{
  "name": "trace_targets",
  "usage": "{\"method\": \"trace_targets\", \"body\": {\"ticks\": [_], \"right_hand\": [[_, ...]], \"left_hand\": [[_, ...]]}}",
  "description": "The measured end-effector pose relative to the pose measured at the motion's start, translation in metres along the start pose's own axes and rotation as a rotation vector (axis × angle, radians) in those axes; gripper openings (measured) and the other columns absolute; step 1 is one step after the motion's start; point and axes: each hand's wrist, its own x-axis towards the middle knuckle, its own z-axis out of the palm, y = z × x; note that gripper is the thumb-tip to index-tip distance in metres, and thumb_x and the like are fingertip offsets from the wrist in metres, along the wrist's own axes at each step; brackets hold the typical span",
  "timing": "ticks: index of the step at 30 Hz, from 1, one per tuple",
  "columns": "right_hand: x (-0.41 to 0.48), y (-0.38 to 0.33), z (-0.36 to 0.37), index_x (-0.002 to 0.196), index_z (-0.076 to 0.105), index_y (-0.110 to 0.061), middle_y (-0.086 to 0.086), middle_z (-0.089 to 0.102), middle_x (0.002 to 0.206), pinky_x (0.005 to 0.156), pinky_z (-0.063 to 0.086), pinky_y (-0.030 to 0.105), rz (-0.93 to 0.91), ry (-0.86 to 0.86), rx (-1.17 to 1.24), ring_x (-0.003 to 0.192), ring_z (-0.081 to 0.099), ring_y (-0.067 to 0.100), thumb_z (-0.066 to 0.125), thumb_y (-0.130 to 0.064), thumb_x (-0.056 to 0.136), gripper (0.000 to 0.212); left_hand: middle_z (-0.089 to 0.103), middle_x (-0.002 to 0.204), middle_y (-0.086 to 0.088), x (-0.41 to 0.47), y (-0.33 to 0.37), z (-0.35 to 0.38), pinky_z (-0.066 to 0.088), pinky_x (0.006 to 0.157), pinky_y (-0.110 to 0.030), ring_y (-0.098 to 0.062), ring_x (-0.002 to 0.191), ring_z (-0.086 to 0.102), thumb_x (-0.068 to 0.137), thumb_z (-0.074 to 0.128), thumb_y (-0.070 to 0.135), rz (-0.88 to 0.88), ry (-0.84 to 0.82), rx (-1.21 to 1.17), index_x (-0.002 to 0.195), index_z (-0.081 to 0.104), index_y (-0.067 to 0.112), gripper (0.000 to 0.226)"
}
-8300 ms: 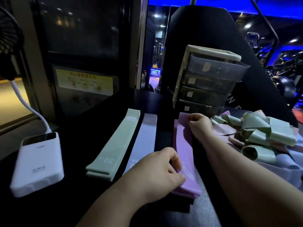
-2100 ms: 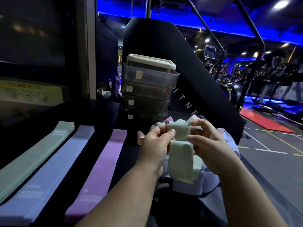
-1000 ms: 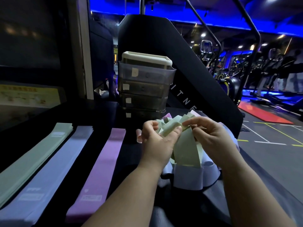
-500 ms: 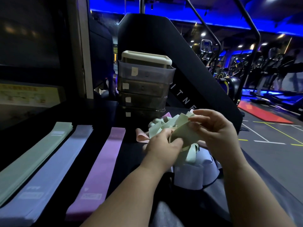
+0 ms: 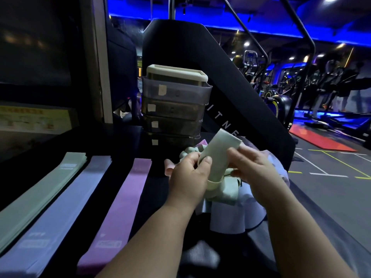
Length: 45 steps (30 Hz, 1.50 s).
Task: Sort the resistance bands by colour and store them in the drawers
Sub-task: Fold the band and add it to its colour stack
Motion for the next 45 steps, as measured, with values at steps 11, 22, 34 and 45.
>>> {"method": "trace_targets", "body": {"ticks": [11, 22, 34, 45], "right_hand": [[-0.001, 0.002, 0.0, 0.088, 0.068, -0.016, 0.01, 0.065, 0.083, 0.069, 0.047, 0.039, -0.069, 0.191, 0.173, 0.082, 0.057, 0.029, 0.059, -0.018, 0.095, 0.012], [0.001, 0.0, -0.01, 0.092, 0.058, -0.012, 0.012, 0.053, 0.079, 0.065, 0.038, 0.034, -0.04, 0.287, 0.506, 0.065, 0.05, 0.022, 0.056, -0.022, 0.096, 0.01], [-0.005, -0.006, 0.002, 0.111, 0.059, -0.004, 0.016, 0.068, 0.093, 0.074, 0.052, 0.04, 0.049, -0.127, 0.435, 0.081, 0.067, 0.028, 0.07, -0.029, 0.08, 0.041], [-0.004, -0.003, 0.003, 0.098, 0.063, 0.007, 0.023, 0.052, 0.086, 0.058, 0.047, 0.028, 0.022, -0.053, 0.546, 0.075, 0.056, 0.029, 0.085, -0.016, 0.061, 0.05]], "left_hand": [[0.053, 0.085, 0.013, -0.011, 0.004, 0.003, 0.046, 0.098, -0.042, -0.021, 0.102, 0.053, 0.065, 0.058, 0.049, 0.003, -0.181, 0.357, 0.103, 0.063, 0.03, 0.043], [0.068, 0.068, 0.005, -0.006, 0.008, -0.006, 0.039, 0.102, -0.063, -0.021, 0.079, 0.065, 0.071, 0.06, 0.067, 0.107, -0.112, 0.022, 0.077, 0.066, 0.029, 0.038], [0.073, 0.072, 0.006, -0.005, 0.016, -0.009, 0.037, 0.097, -0.072, -0.028, 0.082, 0.069, 0.069, 0.057, 0.075, 0.144, -0.087, -0.043, 0.083, 0.066, 0.034, 0.045], [0.07, 0.082, 0.014, -0.011, 0.022, -0.014, 0.035, 0.105, -0.063, -0.01, 0.09, 0.065, 0.065, 0.051, 0.082, 0.132, -0.168, 0.034, 0.09, 0.062, 0.042, 0.049]]}}
